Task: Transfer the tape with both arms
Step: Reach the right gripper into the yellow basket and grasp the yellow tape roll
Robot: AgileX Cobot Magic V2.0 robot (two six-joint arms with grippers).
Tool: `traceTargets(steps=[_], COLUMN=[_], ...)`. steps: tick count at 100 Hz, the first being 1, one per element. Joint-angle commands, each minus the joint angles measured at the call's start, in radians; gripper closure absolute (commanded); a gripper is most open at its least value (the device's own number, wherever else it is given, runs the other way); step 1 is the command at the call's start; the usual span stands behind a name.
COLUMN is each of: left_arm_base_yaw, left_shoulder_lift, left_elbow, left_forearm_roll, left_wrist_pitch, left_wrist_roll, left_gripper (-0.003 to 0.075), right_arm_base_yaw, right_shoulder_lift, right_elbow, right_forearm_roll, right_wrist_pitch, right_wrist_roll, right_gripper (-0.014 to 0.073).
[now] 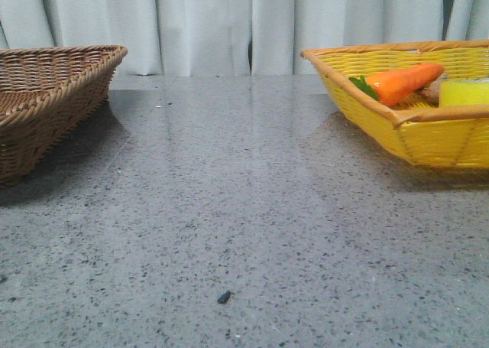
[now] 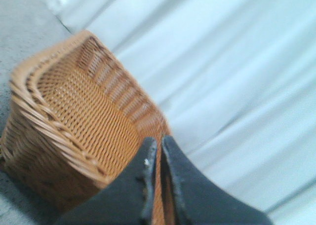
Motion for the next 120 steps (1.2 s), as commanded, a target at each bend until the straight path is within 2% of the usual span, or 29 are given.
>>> traceTargets(steps=[1,8,16,21,28,34,40,47,51,58,71,78,95,120], left_arm_base_yaw=[0.003,0.003,0.003,0.003,0.003,0.003,0.003,0.003,0.003,0.003,0.003,0.003,-0.02,-0.049], left_shoulder_lift=[-0.027,-0.019,0.022,0.062,0.137,0.21,0.275,0.347,0.384,0.43,0.463,0.463,0.463,0.463], left_elbow=[-0.019,-0.072,-0.18,-0.254,-0.351,-0.417,-0.474,-0.529,-0.553,-0.578,-0.587,-0.587,-0.587,-0.587], left_forearm_roll=[-0.108,0.029,0.268,0.388,0.502,0.553,0.566,0.564,0.562,0.56,0.53,0.505,0.473,0.469], left_wrist_pitch=[-0.119,-0.076,0.116,0.249,0.392,0.461,0.475,0.496,0.5,0.507,0.509,0.509,0.509,0.511], left_wrist_roll=[0.011,0.072,0.141,0.168,0.206,0.215,0.215,0.215,0.215,0.215,0.215,0.215,0.215,0.215], left_gripper=[0.0741,0.074,0.0735,0.0702,0.0589,0.0433,0.0294,0.0227,0.0227,0.0229,0.0229,0.0229,0.023,0.023], right_arm_base_yaw=[-0.007,-0.007,-0.007,-0.007,-0.007,-0.007,0.009,0.026,0.034,0.048,0.065,0.065,0.065,0.065], right_shoulder_lift=[-0.003,0.043,0.154,0.237,0.372,0.483,0.596,0.71,0.775,0.886,1.102,1.208,1.389,1.529], right_elbow=[-0.091,-0.176,-0.298,-0.379,-0.5,-0.612,-0.704,-0.814,-0.879,-0.993,-1.214,-1.316,-1.446,-1.451], right_forearm_roll=[0.014,-0.011,-0.103,-0.173,-0.28,-0.343,-0.356,-0.359,-0.367,-0.402,-0.477,-0.487,-0.504,-0.51], right_wrist_pitch=[-0.026,0.063,0.211,0.313,0.453,0.58,0.659,0.748,0.801,0.908,1.214,1.315,1.406,1.408], right_wrist_roll=[-0.01,-0.01,-0.01,-0.01,-0.01,-0.01,-0.01,-0.01,-0.01,-0.01,-0.01,-0.01,0.004,0.01], right_gripper=[0.0641,0.064,0.064,0.0638,0.063,0.0578,0.0461,0.0297,0.0204,0.0116,0.0127,0.0127,0.0127,0.0127])
